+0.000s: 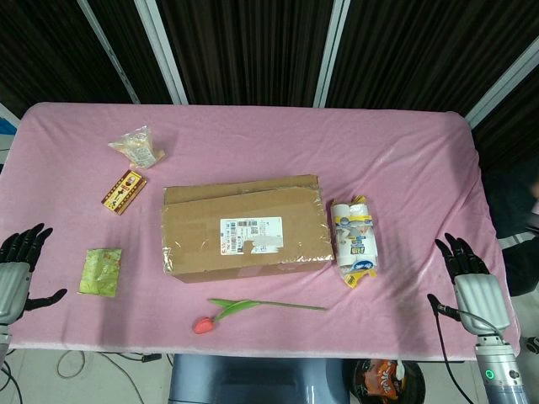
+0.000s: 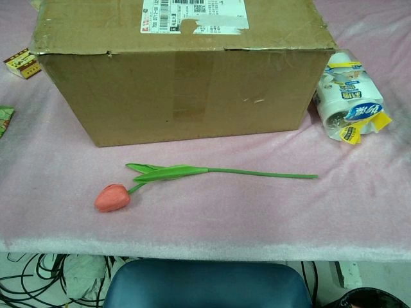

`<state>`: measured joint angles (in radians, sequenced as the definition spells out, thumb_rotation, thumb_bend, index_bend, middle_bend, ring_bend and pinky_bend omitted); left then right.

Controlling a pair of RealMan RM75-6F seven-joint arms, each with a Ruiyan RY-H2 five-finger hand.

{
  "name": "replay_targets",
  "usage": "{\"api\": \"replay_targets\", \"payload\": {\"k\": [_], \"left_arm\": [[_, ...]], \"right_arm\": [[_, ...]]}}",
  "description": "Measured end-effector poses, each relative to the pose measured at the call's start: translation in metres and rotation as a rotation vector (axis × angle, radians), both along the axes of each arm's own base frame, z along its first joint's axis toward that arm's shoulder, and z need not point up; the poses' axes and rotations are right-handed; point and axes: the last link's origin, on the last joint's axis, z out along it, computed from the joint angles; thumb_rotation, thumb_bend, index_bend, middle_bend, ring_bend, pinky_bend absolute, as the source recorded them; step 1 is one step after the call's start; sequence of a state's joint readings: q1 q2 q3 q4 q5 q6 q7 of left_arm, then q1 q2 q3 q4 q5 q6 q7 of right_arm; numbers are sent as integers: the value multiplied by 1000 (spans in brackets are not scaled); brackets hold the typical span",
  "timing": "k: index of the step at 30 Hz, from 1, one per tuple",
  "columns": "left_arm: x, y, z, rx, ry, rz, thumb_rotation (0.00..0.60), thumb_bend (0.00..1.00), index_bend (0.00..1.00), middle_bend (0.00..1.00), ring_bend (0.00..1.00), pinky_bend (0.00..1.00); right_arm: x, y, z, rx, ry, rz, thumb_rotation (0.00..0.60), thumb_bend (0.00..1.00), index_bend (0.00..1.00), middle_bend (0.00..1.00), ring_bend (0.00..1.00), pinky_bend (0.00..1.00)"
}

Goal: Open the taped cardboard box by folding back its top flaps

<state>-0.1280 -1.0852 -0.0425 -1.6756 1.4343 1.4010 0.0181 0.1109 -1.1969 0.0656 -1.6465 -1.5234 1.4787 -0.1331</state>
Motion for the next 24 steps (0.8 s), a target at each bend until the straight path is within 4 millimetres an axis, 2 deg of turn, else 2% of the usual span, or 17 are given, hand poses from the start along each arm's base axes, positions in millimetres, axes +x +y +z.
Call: {"api": "replay_targets", "payload": {"k": [13,19,24], "left_arm": [[0,0,0,0,-6,9,600,82,0,0,0,0],[3,5,1,8,-31,1,600,242,0,0,0,0],[21,18,6,-7,-90,-30,600,384,0,0,0,0]], "right_arm": [[0,0,0,-3,-3,2,600,248,0,0,0,227],[0,-3,-2,-2,-8,-3,600,249,0,0,0,226],[0,-5,-4,2,-15,-10,600,253,0,0,0,227]]}}
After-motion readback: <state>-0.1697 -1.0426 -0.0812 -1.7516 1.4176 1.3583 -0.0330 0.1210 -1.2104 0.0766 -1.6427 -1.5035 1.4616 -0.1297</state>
